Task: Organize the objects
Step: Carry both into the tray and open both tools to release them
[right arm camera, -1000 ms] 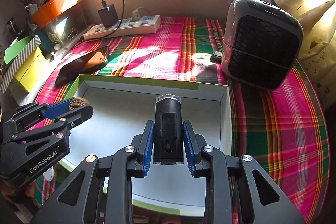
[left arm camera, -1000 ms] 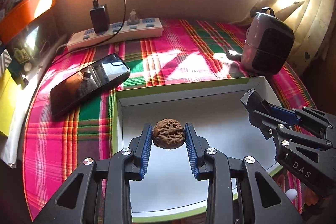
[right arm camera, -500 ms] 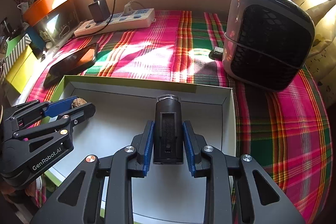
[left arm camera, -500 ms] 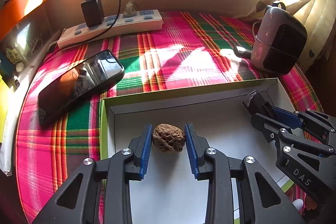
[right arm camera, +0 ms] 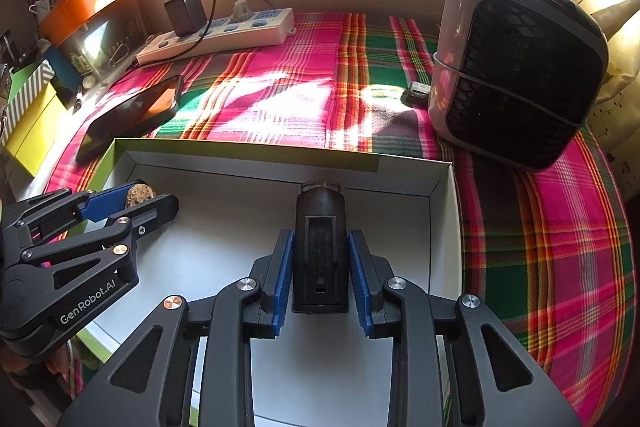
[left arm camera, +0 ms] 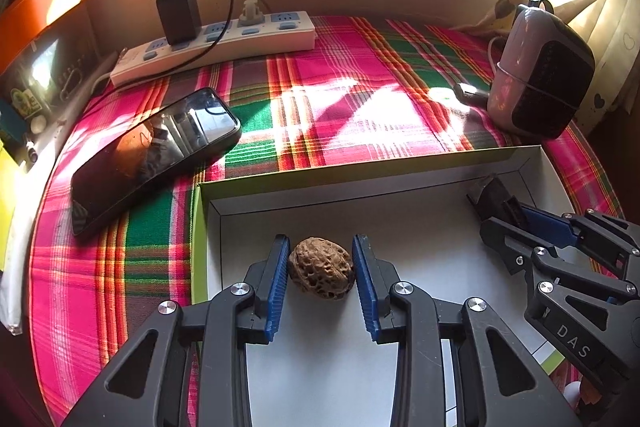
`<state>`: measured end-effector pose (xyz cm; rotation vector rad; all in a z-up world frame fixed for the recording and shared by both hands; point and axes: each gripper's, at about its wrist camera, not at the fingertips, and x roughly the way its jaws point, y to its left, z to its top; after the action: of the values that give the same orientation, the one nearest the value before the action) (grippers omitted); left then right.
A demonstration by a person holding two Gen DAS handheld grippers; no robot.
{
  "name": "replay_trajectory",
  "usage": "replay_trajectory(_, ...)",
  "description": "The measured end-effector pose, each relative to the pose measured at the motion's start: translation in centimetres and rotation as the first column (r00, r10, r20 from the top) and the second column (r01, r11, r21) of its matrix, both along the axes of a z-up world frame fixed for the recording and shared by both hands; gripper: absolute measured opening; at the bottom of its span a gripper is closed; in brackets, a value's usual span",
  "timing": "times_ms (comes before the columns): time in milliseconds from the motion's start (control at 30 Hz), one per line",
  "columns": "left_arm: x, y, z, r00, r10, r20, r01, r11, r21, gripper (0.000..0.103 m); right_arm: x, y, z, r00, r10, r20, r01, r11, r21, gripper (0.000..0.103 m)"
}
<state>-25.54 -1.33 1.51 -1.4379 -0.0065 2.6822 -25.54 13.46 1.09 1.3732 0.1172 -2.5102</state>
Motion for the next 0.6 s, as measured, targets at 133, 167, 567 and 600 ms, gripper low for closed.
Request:
replay_trajectory(133, -0.1, 0.0, 0.0, 1.0, 0.002, 0.003, -0.002, 1.0, -0.002, 0.032, 0.0, -0.1, 0.0, 1.0, 0.0, 0.001, 0.0, 1.0, -0.002, 0.029)
replay_trajectory(167, -0.1, -0.1, 0.0, 1.0, 0.002, 0.004, -0.002, 1.0, 0.002, 0.033, 0.1, -0.1, 0.1, 1.0, -0.002, -0.001, 0.002, 1.0, -0.004, 0.029)
replay_trajectory(567, 1.0, -0.3, 0.9, 1.0, -0.015, -0.022, 0.015, 0.999, 0.028, 0.04, 0.9, 0.0, 0.9, 1.0, -0.004, -0.02, 0.003, 1.0, -0.02, 0.038)
replay_trajectory(600, 1.2, -0.4, 1.0, 1.0, -0.016, -0.025, 0.016, 0.999, 0.028, 0.041, 1.1, 0.0, 1.0, 1.0, -0.003, -0.026, 0.003, 1.0, -0.018, 0.038)
